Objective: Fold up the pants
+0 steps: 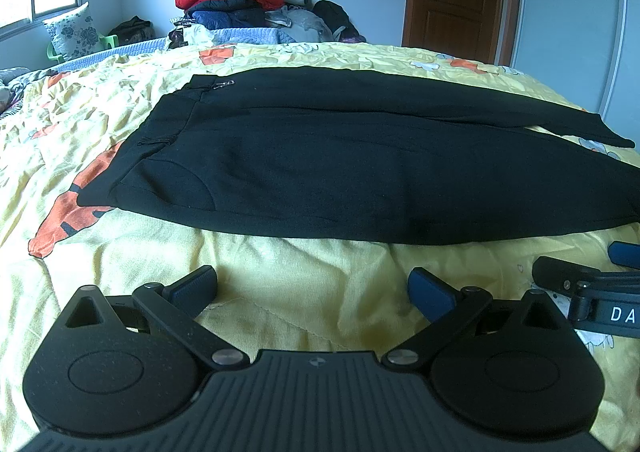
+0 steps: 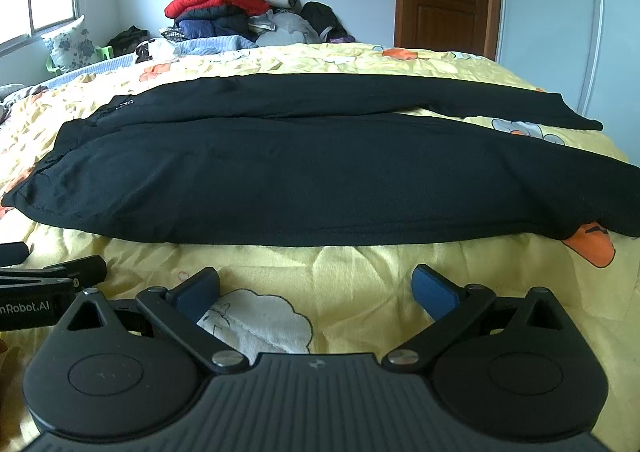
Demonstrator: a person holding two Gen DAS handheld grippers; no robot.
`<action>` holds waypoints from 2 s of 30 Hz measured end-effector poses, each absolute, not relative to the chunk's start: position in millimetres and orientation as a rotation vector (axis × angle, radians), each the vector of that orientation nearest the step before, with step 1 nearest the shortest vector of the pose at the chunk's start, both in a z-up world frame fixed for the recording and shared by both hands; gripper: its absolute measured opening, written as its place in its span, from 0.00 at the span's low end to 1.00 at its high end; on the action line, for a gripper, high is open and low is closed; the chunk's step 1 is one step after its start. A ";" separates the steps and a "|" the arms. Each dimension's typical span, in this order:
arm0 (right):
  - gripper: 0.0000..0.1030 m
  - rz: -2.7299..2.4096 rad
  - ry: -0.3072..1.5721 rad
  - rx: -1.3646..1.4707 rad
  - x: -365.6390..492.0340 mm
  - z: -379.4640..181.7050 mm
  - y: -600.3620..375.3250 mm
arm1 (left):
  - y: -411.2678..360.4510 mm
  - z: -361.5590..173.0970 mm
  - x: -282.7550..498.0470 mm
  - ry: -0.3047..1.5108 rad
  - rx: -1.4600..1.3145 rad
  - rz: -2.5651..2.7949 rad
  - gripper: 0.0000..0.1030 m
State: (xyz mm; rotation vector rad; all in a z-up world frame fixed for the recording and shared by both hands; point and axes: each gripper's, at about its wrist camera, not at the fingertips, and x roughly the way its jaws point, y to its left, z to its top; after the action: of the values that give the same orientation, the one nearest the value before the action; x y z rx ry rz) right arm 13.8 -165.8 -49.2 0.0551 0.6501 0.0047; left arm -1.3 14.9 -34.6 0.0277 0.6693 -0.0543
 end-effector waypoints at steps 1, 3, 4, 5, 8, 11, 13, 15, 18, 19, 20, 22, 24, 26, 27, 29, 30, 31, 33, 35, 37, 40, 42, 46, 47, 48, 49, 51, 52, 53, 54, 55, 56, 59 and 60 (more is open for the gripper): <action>1.00 0.004 0.650 0.054 13.4 -49.2 -164.6 | 14.9 -34.6 -1.3 0.669 0.027 -0.054 1.00; 1.00 0.004 0.651 0.052 13.6 -49.3 -164.8 | 14.9 -34.6 -1.3 0.669 0.028 -0.054 1.00; 1.00 0.003 0.652 0.050 13.5 -49.2 -164.2 | 15.0 -34.6 -1.4 0.669 0.027 -0.055 1.00; 1.00 0.003 0.653 0.048 13.2 -48.9 -163.2 | 14.9 -34.5 -1.4 0.669 0.026 -0.055 1.00; 1.00 0.034 0.652 0.065 11.0 -45.9 -167.1 | 16.5 -33.9 -3.0 0.664 0.013 -0.066 1.00; 1.00 0.143 0.633 0.101 10.1 -35.1 -174.7 | 21.9 -31.6 -6.1 0.650 -0.012 -0.079 0.99; 1.00 0.214 0.575 0.083 13.3 -22.0 -177.6 | 25.3 -28.3 -6.1 0.649 -0.024 -0.077 0.99; 1.00 0.272 0.517 0.006 21.9 -8.7 -175.0 | 28.2 -22.5 -3.5 0.643 -0.020 -0.070 0.99; 1.00 0.374 0.464 -0.179 46.5 5.4 -162.3 | 32.3 -11.7 1.3 0.608 0.007 -0.044 0.99; 1.00 0.397 0.460 -0.237 57.5 9.1 -157.0 | 34.2 -7.5 3.2 0.597 0.016 -0.033 0.99; 1.00 0.426 0.452 -0.297 69.3 13.0 -151.8 | 36.3 -3.1 5.8 0.585 0.023 -0.021 0.99; 1.00 0.462 0.414 -0.392 89.2 19.1 -141.0 | 41.7 4.5 14.1 0.572 0.032 0.001 0.99; 1.00 0.501 0.400 -0.435 114.6 22.6 -136.5 | 47.9 11.2 26.2 0.579 0.030 0.020 0.99; 1.00 0.534 0.439 -0.450 150.2 26.4 -134.1 | 55.4 16.7 37.9 0.585 0.020 0.032 0.99; 0.99 0.537 0.468 -0.439 170.9 27.2 -134.9 | 58.7 19.0 44.7 0.590 0.016 0.041 0.99; 0.99 0.567 0.513 -0.401 210.2 28.1 -140.7 | 64.3 22.6 57.2 0.602 0.015 0.054 0.99; 0.99 0.593 0.540 -0.374 233.5 27.9 -144.8 | 66.6 23.8 64.5 0.609 0.018 0.061 0.99; 0.99 0.613 0.554 -0.356 250.0 27.4 -147.1 | 68.8 24.9 70.3 0.613 0.024 0.068 0.99; 0.99 0.650 0.580 -0.313 284.4 24.1 -153.7 | 71.6 25.9 83.2 0.621 0.043 0.082 0.99; 0.99 0.690 0.627 -0.261 316.3 18.4 -158.5 | 74.1 26.1 94.1 0.629 0.061 0.088 0.99; 0.99 0.705 0.670 -0.225 348.1 12.4 -160.8 | 75.3 26.7 106.7 0.640 0.071 0.086 0.99; 0.97 0.734 0.730 -0.159 388.5 1.2 -166.6 | 74.6 27.2 127.8 0.654 0.087 0.077 0.99; 0.86 0.777 0.759 -0.133 411.6 -5.6 -169.0 | 73.2 26.4 141.9 0.662 0.096 0.067 0.99; 0.79 0.870 0.810 -0.156 440.6 -18.6 -166.8 | 74.6 26.5 171.5 0.669 0.086 0.051 0.99; 0.77 0.902 0.805 -0.156 441.3 -18.5 -166.3 | 75.7 27.0 178.3 0.670 0.076 0.047 0.99; 0.65 0.937 0.805 -0.149 441.2 -17.8 -165.8 | 77.2 28.3 187.4 0.674 0.059 0.043 0.99; 0.49 0.960 0.805 -0.156 439.3 -17.0 -163.4 | 78.1 29.2 194.8 0.677 0.043 0.038 0.99; 0.27 0.979 0.787 -0.219 431.2 -16.1 -157.1 | 80.9 31.5 212.3 0.683 0.001 0.014 0.99; 0.15 0.979 0.769 -0.260 425.0 -15.7 -155.1 | 82.9 31.4 221.3 0.693 -0.024 0.010 0.99; 0.11 0.973 0.756 -0.297 418.0 -15.6 -152.4 | 84.8 32.2 230.8 0.707 -0.053 0.006 0.99; 0.06 0.956 0.733 -0.344 408.7 -14.3 -149.2 | 87.7 32.7 241.9 0.725 -0.091 -0.005 0.99; 0.04 0.925 0.693 -0.403 396.3 -12.1 -145.2 | 91.6 33.1 253.0 0.744 -0.137 -0.015 0.99; 0.04 0.898 0.644 -0.468 381.4 -9.4 -140.6 | 96.3 32.5 261.7 0.762 -0.183 -0.020 0.98; 0.03 0.863 0.505 -0.662 333.6 -3.0 -125.6 | 118.9 30.4 293.3 0.820 -0.417 -0.048 0.98; 0.03 0.858 0.461 -0.723 314.6 -1.9 -122.2 | 125.6 29.6 300.9 0.840 -0.490 -0.051 0.98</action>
State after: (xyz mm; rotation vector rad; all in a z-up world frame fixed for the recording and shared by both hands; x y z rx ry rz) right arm 314.6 -122.2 -1.9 -0.7227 0.4611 0.8583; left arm 300.9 125.6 29.6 -0.4898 0.8399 -0.0508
